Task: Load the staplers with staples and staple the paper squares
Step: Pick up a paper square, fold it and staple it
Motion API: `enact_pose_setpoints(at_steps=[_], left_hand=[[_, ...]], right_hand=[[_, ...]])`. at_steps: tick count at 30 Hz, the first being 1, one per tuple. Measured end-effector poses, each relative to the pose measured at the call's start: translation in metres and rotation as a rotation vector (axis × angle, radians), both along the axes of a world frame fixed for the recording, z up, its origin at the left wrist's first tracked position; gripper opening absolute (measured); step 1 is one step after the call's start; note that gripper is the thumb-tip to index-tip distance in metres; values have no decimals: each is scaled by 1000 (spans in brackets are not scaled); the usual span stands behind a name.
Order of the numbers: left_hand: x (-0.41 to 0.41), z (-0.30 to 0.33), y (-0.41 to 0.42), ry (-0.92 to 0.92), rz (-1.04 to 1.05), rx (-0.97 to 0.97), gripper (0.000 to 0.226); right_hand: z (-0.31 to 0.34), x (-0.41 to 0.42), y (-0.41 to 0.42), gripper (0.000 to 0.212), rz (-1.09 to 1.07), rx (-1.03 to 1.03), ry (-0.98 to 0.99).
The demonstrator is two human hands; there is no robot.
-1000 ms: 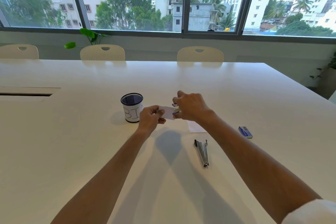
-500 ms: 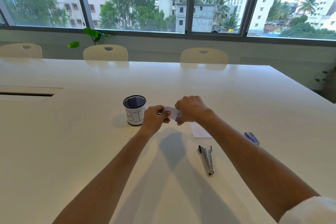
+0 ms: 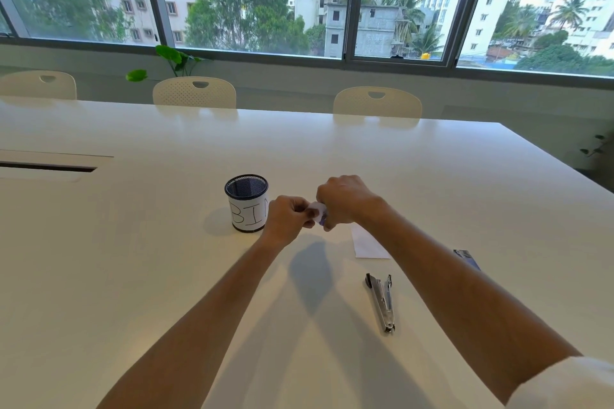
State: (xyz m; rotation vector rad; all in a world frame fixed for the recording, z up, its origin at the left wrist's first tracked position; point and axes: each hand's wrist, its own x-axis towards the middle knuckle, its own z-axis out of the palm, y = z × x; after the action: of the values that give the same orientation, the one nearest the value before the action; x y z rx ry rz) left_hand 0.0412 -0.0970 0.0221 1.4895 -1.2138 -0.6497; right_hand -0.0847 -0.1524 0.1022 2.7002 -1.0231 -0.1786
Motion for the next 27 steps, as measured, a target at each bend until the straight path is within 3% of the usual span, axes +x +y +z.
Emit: enact_pose_setpoints(at_steps=[13,21,27], left_hand=[[2,-8,-1,-15,-4,7,18],[2,-10,4,-10,-13,13,21],[4,-11,7,-33,-20,20,18]], right_hand=[[-15,10,2,32,54,-83,25],[-22,12,10,14,33,-131,21],[-27,9,11,20,39,-120,-20]])
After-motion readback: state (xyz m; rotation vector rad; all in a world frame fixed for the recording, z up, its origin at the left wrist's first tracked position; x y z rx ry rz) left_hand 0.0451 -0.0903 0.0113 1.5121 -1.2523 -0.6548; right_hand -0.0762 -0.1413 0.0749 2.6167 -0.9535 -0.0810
